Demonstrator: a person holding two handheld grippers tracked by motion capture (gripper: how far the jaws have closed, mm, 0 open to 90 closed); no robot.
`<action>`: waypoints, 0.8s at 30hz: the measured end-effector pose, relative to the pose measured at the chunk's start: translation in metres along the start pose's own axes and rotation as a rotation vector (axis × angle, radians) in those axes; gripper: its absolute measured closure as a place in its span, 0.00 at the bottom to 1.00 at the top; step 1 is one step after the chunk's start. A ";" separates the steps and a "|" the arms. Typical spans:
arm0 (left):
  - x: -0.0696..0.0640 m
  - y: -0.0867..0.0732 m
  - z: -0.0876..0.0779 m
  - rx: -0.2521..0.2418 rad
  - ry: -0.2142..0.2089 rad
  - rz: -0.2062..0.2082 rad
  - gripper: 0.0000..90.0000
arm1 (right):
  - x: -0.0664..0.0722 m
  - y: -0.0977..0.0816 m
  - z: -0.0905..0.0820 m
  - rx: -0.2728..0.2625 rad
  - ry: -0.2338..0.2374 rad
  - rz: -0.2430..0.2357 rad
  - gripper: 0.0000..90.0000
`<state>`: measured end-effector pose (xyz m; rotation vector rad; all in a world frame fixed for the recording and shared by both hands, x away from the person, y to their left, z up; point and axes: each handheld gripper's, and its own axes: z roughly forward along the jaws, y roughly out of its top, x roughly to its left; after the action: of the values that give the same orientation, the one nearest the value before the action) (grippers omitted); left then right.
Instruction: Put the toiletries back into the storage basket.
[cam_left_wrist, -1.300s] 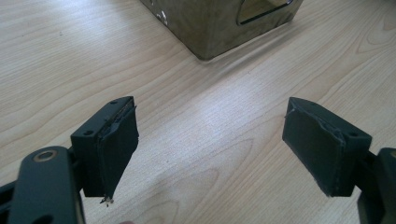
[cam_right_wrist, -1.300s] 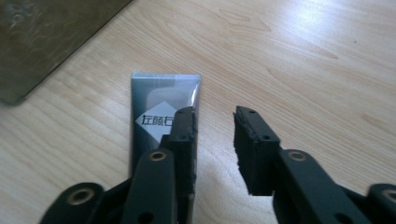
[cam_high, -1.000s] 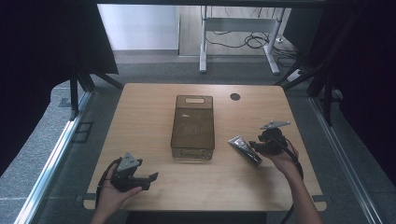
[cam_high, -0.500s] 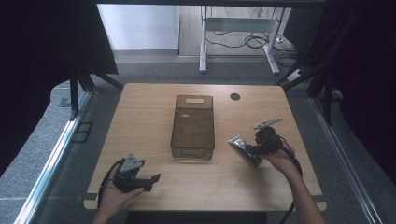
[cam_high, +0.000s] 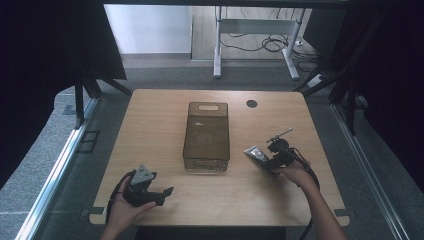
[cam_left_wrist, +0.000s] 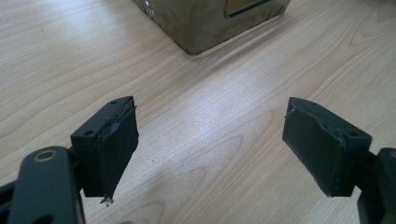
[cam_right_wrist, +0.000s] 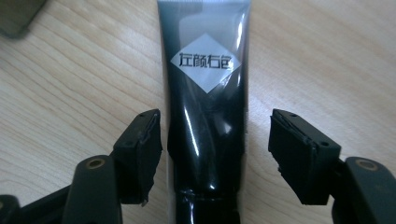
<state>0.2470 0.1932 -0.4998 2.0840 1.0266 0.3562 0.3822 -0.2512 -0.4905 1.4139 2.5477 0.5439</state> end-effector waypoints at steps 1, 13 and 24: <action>0.000 0.000 0.000 0.001 0.000 0.000 0.21 | 0.000 0.001 0.002 0.013 0.007 0.006 0.38; 0.000 0.000 0.001 0.001 -0.002 0.001 0.21 | 0.003 0.014 0.015 0.177 -0.002 -0.023 0.40; 0.000 0.000 0.001 0.001 -0.001 0.004 0.21 | 0.006 0.018 0.020 0.232 -0.020 -0.028 0.51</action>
<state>0.2471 0.1927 -0.5003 2.0875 1.0224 0.3571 0.3998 -0.2324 -0.5018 1.4426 2.6810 0.2342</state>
